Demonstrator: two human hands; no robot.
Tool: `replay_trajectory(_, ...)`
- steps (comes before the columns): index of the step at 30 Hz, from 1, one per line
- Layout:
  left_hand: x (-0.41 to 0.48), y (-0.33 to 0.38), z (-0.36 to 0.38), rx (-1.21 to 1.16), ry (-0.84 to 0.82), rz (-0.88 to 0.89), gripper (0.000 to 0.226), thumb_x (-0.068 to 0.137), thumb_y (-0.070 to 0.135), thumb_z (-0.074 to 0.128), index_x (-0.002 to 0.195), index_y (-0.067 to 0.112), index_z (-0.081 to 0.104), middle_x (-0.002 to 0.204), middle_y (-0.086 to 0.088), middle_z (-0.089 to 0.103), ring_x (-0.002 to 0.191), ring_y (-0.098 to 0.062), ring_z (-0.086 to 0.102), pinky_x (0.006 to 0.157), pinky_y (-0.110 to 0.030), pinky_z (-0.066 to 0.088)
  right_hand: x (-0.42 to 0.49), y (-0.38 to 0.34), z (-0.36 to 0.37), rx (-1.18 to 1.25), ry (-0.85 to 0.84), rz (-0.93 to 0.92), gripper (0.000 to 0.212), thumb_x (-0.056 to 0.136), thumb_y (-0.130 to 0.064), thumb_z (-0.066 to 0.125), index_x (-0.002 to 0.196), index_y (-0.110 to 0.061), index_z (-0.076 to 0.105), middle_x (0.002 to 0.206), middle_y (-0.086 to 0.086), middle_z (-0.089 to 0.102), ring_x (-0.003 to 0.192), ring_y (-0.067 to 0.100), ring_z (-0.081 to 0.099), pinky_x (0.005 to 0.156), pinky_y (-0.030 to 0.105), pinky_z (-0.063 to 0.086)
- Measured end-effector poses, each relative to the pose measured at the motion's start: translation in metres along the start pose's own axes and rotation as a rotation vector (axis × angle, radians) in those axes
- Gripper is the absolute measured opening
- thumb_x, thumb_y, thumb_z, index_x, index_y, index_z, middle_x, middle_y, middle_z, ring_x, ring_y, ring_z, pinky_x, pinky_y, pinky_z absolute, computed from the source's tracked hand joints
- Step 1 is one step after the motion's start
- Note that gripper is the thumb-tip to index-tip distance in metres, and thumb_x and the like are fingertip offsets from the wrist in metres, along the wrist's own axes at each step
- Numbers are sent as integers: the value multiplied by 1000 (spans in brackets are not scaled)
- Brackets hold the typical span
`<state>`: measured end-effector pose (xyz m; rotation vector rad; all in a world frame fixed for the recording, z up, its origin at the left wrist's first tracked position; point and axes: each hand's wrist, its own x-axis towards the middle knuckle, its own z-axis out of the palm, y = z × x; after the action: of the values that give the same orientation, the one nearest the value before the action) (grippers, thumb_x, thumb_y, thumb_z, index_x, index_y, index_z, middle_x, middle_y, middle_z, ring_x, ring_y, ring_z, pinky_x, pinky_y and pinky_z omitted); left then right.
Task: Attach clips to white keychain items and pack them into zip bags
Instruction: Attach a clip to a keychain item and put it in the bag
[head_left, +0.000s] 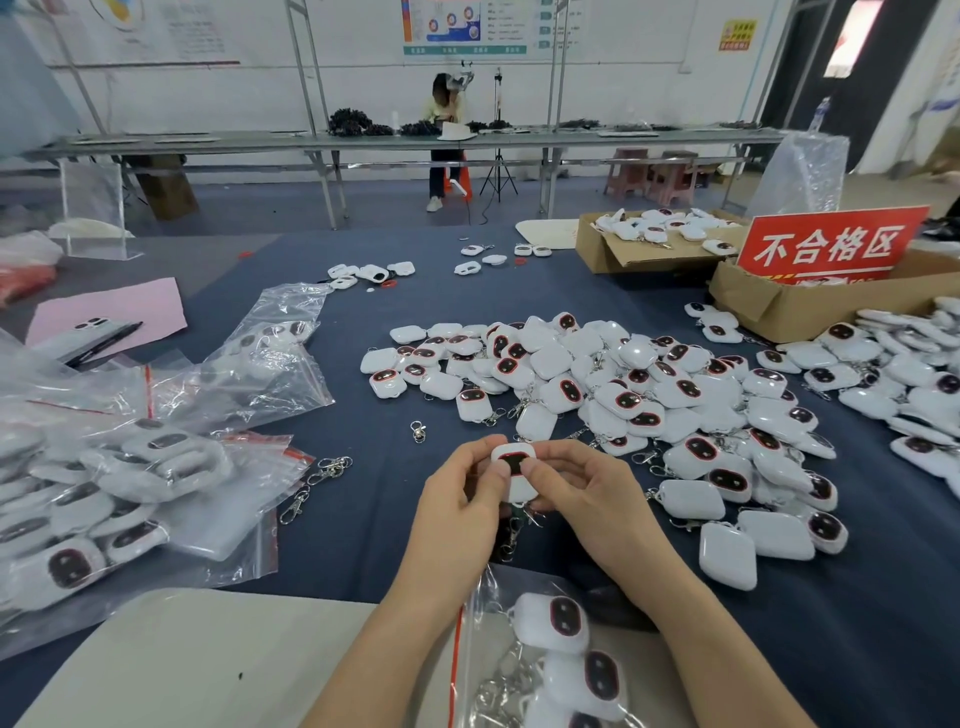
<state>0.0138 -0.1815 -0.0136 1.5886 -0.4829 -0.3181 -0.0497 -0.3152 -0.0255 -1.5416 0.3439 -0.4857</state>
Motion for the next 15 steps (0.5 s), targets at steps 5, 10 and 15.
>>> replay_trajectory(5, 0, 1, 0, 7, -24, 29, 22, 103, 15, 56, 111, 29, 71, 90, 12, 75, 72, 0, 64, 70, -15, 54, 2, 2, -3, -3, 12, 15, 10, 90, -17, 74, 98, -22, 74, 94, -4, 78, 88, 9, 73, 76, 21, 59)
replay_trajectory(10, -1, 2, -1, 38, -51, 91, 26, 102, 15, 57, 108, 37, 70, 90, 14, 75, 77, 1, 66, 75, -19, 56, 3, 2, -5, 3, 8, 28, 11, 90, -22, 74, 100, -24, 75, 96, -4, 78, 93, 12, 74, 83, 25, 59)
replay_trajectory(15, 0, 1, -1, 77, -101, 118, 36, 95, 10, 67, 110, 43, 65, 99, 20, 73, 92, 0, 68, 80, -14, 52, 0, 0, -7, 57, -2, 29, 14, 91, -21, 72, 104, -20, 74, 98, 1, 79, 96, 16, 74, 88, 26, 58)
